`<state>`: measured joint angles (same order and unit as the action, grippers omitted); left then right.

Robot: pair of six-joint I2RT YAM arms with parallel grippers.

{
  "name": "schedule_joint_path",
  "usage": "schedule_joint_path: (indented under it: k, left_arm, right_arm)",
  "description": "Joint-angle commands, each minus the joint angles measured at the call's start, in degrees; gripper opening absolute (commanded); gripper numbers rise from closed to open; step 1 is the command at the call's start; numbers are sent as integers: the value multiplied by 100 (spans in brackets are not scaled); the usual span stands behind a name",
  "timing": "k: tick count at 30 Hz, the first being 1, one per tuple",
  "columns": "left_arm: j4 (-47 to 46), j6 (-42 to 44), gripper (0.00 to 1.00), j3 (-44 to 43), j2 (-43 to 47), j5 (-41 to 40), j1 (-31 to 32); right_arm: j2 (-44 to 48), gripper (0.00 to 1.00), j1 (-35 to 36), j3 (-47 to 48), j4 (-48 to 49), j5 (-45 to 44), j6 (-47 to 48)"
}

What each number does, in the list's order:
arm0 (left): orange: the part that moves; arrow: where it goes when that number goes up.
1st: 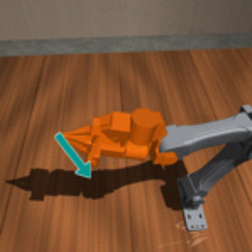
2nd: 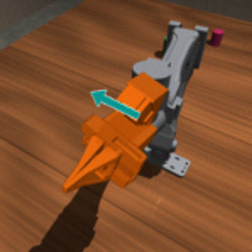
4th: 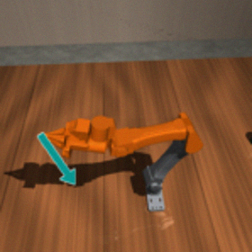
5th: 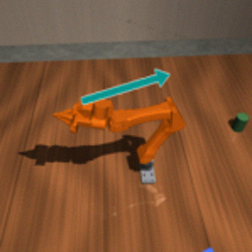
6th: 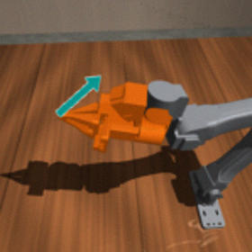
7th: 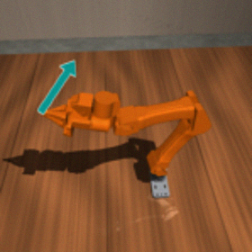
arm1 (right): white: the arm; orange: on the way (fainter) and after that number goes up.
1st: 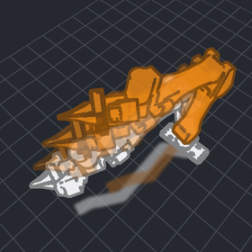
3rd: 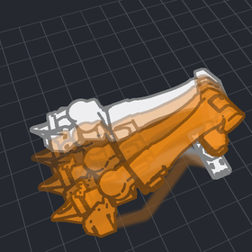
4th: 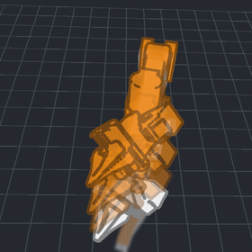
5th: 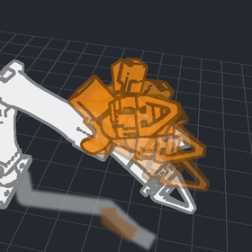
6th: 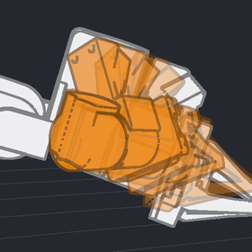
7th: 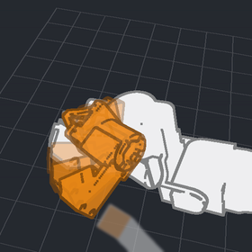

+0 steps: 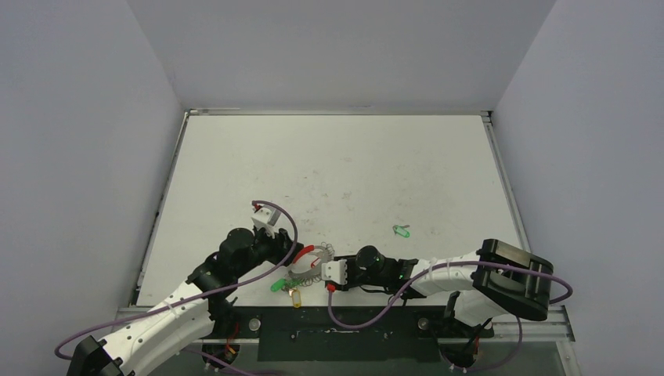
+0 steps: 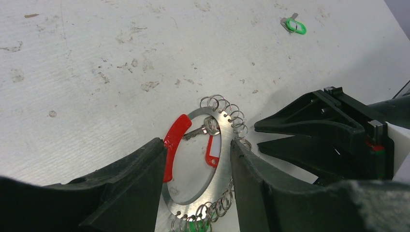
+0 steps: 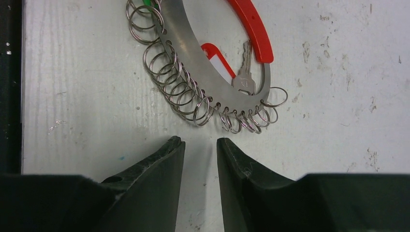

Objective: Put the keys on the keyring

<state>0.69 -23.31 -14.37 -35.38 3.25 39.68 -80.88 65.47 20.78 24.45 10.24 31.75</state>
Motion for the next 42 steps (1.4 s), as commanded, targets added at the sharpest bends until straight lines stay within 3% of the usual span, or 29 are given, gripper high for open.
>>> schedule_joint_path:
  k: [1, 6, 14, 25, 36, 42]
  left_arm:
    - [-187, -31, 49, -31, 13, -43, 5]
    - [-201, -57, 49, -22, 13, -53, 5]
    - [-207, -77, 50, 12, -3, -66, 5]
    - [-201, -114, 50, 49, 13, -92, 5]
    - [-78, -95, 50, 13, 55, -104, 4]
    - [-78, -86, 50, 12, 86, -105, -1]
  right_arm:
    - [-215, 32, 34, 140, 203, -211, 77]
    - [-298, 31, -28, 75, 536, -325, 25]
    - [-319, 25, -79, 181, 378, 535, 66]
    - [-770, 23, -82, 311, 583, 295, -44]
    - [-571, 0, -97, 483, 49, 124, 35]
    - [-367, 0, -237, 474, 150, 213, -124]
